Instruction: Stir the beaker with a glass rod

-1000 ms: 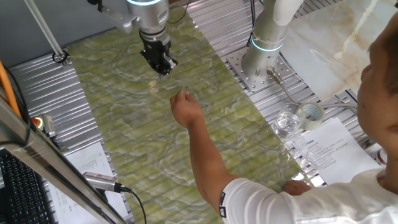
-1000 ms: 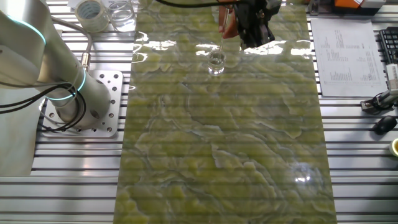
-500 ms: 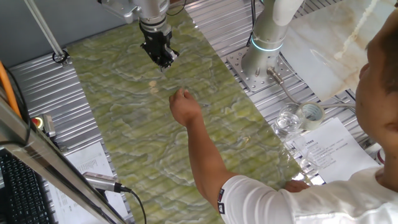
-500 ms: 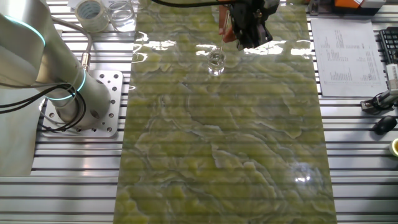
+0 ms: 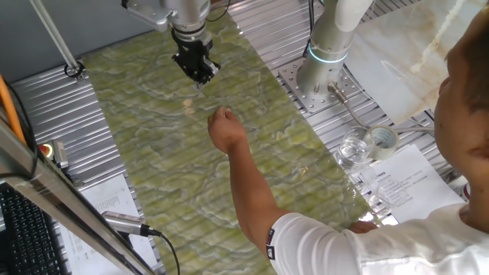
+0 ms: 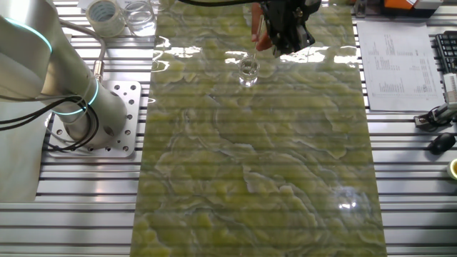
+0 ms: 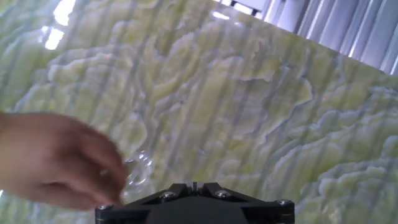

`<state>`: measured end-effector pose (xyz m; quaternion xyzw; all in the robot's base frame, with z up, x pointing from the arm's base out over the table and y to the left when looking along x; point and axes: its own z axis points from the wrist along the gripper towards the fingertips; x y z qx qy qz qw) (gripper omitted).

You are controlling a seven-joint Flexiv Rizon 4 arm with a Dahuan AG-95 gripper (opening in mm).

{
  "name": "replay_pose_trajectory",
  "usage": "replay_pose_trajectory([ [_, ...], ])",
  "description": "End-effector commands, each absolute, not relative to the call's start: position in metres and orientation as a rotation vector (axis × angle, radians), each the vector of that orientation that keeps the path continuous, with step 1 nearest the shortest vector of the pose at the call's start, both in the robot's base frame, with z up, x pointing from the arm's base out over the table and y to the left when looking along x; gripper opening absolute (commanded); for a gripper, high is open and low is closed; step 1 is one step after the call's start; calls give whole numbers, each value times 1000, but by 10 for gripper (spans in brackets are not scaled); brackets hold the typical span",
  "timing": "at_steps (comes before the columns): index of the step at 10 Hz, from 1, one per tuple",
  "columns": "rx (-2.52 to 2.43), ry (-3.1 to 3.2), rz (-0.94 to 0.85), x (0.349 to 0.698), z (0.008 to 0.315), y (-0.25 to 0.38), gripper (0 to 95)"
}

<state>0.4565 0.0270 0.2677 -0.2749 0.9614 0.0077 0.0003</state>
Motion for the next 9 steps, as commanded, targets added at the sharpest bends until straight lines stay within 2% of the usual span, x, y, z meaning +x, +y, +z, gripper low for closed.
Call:
replay_pose_trajectory([
  [1, -878, 3026, 35, 452, 279, 32, 0],
  [3, -876, 3031, 39, 445, 293, 38, 0],
  [4, -882, 3030, 44, 440, 302, 43, 190],
  [9, -846, 3048, 72, 428, 319, 60, 190],
])
